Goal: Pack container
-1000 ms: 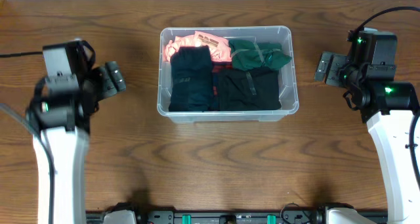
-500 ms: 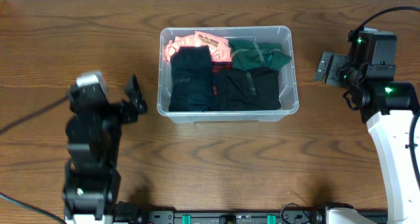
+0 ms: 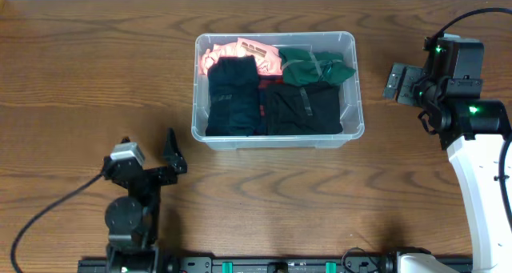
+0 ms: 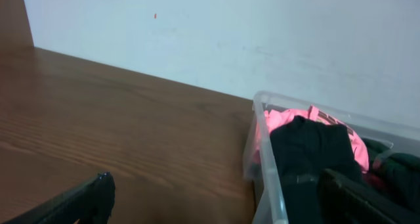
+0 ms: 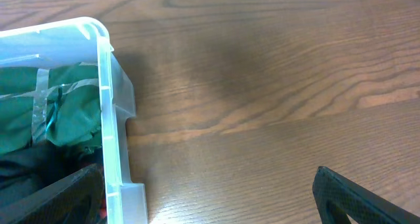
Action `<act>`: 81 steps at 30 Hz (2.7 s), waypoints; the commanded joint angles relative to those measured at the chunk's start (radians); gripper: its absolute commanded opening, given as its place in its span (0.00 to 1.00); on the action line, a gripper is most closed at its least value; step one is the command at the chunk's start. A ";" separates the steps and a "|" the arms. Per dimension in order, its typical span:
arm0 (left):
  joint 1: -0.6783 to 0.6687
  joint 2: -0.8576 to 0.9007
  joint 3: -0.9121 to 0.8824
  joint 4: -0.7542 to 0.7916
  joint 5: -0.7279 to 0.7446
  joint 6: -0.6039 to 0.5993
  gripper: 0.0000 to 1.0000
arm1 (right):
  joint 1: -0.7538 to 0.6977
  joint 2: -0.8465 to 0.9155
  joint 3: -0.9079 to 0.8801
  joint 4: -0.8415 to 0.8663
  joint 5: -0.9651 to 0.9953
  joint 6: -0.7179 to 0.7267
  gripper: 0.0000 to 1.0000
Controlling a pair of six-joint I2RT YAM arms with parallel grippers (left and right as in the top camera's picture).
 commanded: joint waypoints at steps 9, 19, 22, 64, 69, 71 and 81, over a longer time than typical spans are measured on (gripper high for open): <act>0.010 -0.134 -0.133 0.043 -0.013 -0.008 0.98 | -0.009 0.003 0.013 -0.002 0.016 0.000 0.99; 0.024 -0.212 -0.159 -0.055 -0.017 0.023 0.98 | -0.009 0.003 0.013 -0.002 0.016 0.000 0.99; 0.024 -0.232 -0.159 -0.132 -0.021 0.023 0.98 | -0.009 0.003 0.013 -0.002 0.016 0.000 0.99; 0.024 -0.231 -0.159 -0.150 -0.005 0.036 0.98 | -0.009 0.003 0.013 -0.002 0.016 0.000 0.99; 0.024 -0.231 -0.159 -0.150 -0.005 0.036 0.98 | -0.009 -0.036 0.011 -0.004 0.017 0.000 0.99; 0.024 -0.231 -0.159 -0.150 -0.005 0.037 0.98 | -0.008 -0.080 0.002 0.002 0.013 0.008 0.99; 0.024 -0.231 -0.159 -0.150 -0.005 0.036 0.98 | -0.008 -0.529 -0.448 0.477 -0.080 0.004 0.99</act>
